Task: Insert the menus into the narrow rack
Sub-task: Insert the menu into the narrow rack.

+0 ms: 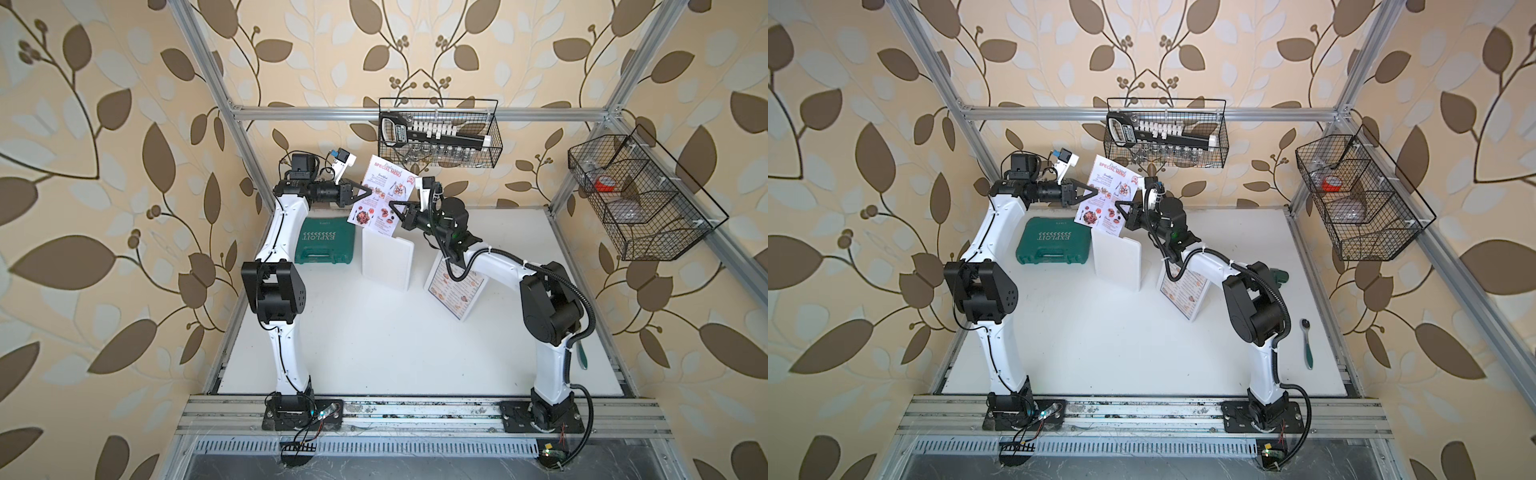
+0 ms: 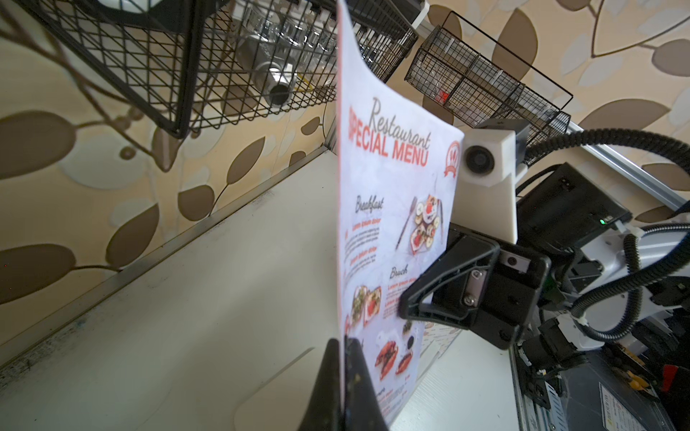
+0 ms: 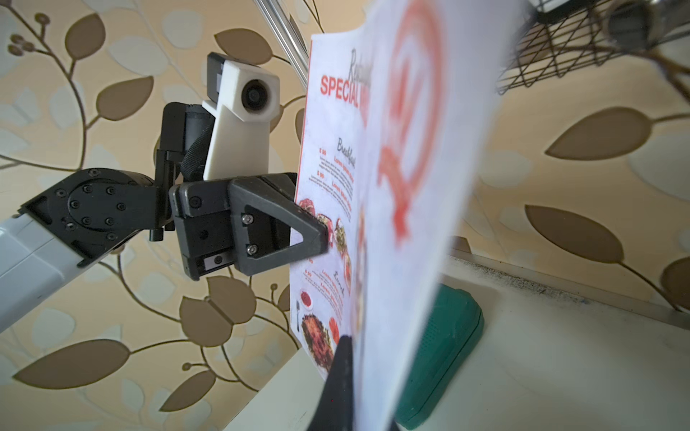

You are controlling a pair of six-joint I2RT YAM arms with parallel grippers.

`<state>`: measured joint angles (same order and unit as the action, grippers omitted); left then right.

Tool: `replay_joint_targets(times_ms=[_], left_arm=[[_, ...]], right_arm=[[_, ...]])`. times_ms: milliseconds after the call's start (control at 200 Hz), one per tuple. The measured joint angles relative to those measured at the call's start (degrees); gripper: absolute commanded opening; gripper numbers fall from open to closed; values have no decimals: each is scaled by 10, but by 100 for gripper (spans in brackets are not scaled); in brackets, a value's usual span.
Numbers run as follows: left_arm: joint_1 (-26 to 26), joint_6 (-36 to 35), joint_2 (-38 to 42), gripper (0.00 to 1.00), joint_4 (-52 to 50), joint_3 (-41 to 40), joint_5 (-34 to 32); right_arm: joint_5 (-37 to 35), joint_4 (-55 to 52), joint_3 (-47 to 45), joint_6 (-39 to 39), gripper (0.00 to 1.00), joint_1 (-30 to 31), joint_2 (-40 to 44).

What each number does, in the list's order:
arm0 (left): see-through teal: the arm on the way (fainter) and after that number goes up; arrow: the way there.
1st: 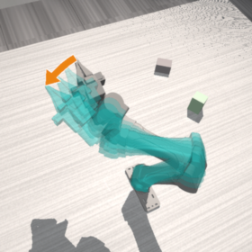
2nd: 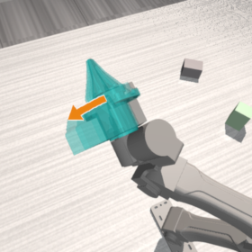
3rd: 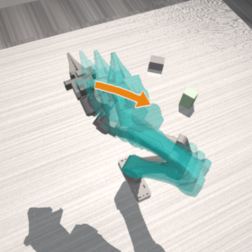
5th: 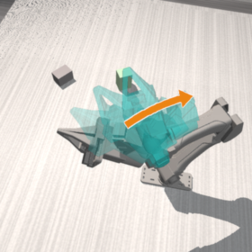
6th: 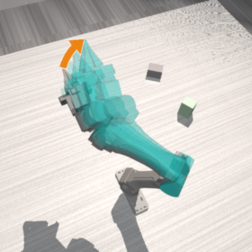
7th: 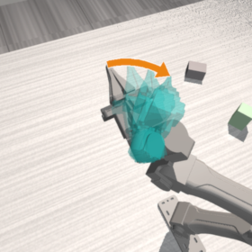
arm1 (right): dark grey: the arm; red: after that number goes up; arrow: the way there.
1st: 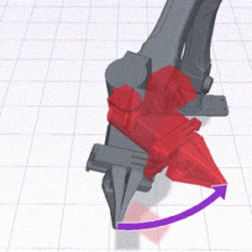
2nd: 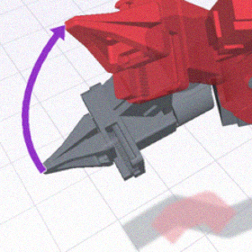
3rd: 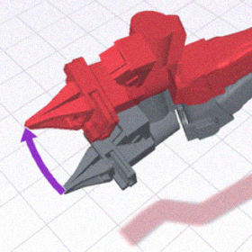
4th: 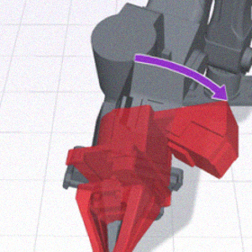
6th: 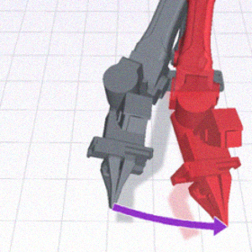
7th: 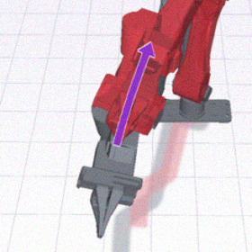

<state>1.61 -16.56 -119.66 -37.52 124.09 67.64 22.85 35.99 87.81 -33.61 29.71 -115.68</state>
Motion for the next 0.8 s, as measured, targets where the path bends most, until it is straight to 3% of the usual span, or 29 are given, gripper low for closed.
replay_joint_targets(times_ms=[635,800], left_arm=[[0,0,-13,0,0,0,0],[0,0,-13,6,1,0,1]], right_arm=[[-5,-20,5,2,0,7,0],[-8,-24,-2,7,0,7,10]])
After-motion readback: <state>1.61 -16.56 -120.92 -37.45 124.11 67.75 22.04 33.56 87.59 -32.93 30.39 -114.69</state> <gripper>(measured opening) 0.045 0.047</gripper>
